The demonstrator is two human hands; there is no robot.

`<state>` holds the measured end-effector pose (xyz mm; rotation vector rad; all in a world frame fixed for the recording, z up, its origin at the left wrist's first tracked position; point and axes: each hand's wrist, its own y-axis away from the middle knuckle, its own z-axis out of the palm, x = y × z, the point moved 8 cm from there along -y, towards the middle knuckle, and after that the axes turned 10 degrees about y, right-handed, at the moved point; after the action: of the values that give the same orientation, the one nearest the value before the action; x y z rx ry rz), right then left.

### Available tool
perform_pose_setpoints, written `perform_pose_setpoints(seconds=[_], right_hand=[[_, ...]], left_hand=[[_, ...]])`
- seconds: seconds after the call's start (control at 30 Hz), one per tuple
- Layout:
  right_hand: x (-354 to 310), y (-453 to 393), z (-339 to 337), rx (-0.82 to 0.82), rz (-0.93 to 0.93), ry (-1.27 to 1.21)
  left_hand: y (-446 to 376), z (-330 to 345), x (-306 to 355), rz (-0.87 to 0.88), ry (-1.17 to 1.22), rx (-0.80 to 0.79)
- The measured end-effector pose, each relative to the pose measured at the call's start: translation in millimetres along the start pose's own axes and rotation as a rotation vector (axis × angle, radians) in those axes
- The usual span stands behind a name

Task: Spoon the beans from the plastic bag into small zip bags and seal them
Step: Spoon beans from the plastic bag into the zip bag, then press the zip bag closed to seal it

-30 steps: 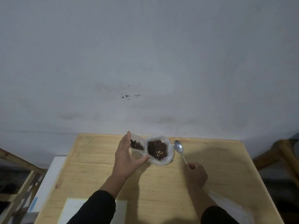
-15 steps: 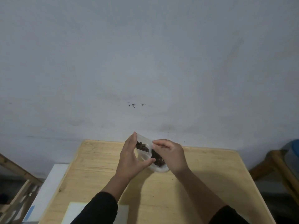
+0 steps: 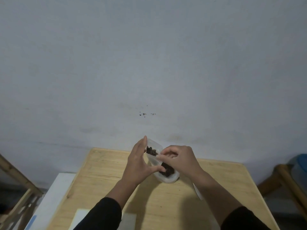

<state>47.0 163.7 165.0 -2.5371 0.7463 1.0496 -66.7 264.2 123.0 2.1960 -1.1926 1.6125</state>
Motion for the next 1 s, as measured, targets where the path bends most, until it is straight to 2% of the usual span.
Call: perform_pose_setpoints(seconds=[0.1,0.23,0.37,0.47,0.63,0.83,1.0], right_hand=[[-4,0,-2,-0.051,-0.016,0.028],[-8,-1,-7,0.016,-0.08,0.099],[-6,-2,-21,0.1,-0.085,0.05],[2,-4,-32,0.194,-0.022,-0.12],[12,3,-38,0.28,0.062,-0.453],[16,12,-33,0.27,0.024,-0.361],[17,8,-35,0.305,0.019,-0.382]], left_hand=[[-2,-1,2,0.022,0.001,0.013],[-3,-10,3,0.028,-0.001,0.084],[-5,-25,6,-0.022,0.026,0.178],[-5,-32,12,-0.078,0.105,0.236],[-4,-29,8,-0.211,0.404,0.287],[-5,-24,5,-0.284,0.544,0.345],[-6,-19,14,-0.245,0.546,0.278]])
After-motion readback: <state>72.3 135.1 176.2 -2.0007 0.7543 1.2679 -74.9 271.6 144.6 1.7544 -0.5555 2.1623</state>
